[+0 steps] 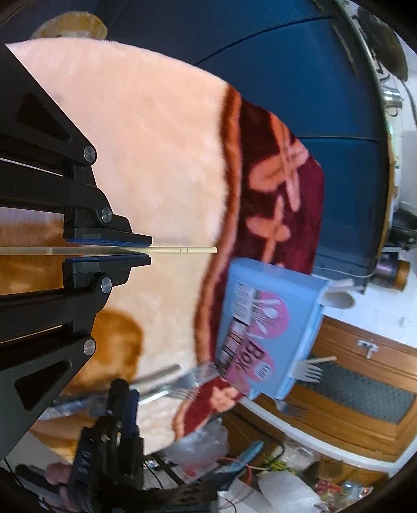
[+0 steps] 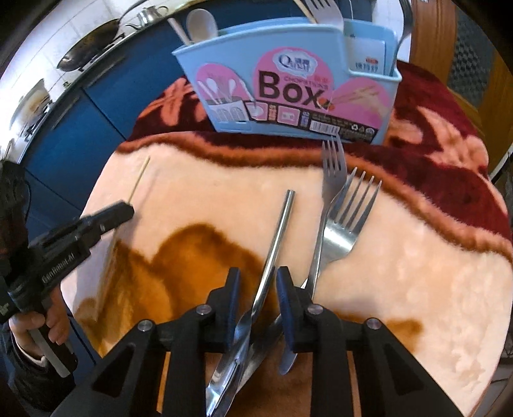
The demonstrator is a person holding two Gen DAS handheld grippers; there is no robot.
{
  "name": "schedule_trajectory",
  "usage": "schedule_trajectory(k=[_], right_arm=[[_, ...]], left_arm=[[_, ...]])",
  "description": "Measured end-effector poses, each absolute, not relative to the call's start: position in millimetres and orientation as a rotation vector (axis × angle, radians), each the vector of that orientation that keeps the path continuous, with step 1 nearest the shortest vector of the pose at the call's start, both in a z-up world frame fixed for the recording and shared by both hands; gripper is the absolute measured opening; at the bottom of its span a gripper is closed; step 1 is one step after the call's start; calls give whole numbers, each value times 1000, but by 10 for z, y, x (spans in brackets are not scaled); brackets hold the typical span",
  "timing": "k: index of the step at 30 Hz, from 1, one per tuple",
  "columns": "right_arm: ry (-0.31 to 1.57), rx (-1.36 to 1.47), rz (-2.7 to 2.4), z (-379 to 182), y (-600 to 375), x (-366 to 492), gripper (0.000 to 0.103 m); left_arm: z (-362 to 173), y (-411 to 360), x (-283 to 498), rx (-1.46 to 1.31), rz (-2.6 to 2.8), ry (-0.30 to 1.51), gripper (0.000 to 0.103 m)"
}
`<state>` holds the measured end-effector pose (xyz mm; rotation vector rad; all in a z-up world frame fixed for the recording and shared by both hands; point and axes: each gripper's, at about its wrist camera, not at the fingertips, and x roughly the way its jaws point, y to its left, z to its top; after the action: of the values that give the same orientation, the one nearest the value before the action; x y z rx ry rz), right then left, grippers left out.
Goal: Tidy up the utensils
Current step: 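Grasp a wooden chopstick with the left tool while the right tool grasps a metal knife, then insert the knife into the caddy with the right tool while the left tool inserts the chopstick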
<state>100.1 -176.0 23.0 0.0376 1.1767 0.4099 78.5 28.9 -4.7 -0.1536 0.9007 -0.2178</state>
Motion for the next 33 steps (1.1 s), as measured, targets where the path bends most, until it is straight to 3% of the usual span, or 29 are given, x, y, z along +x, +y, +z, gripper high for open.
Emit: schedule_trajectory(k=[12,14,19,24,33], right_arm=[[1314,54,458,217,-1775,1296,24],[1313,34,442,219,-1775,1309,14],[1256,67,444,267,-1839,1256,9],[1102,129,461,508,-2002,1092,9],[705,160,404,1065,-2222,836,9]], left_arm=[[-129,204,1149,-18,-296,1150,6],[-122,211,1199,-23,-311,1178,6],[-108,285,1278,-102,-341,1207,4],[11,290,1143,-143,-386,1129,4],[725,61,868,-102,-408,736,4]])
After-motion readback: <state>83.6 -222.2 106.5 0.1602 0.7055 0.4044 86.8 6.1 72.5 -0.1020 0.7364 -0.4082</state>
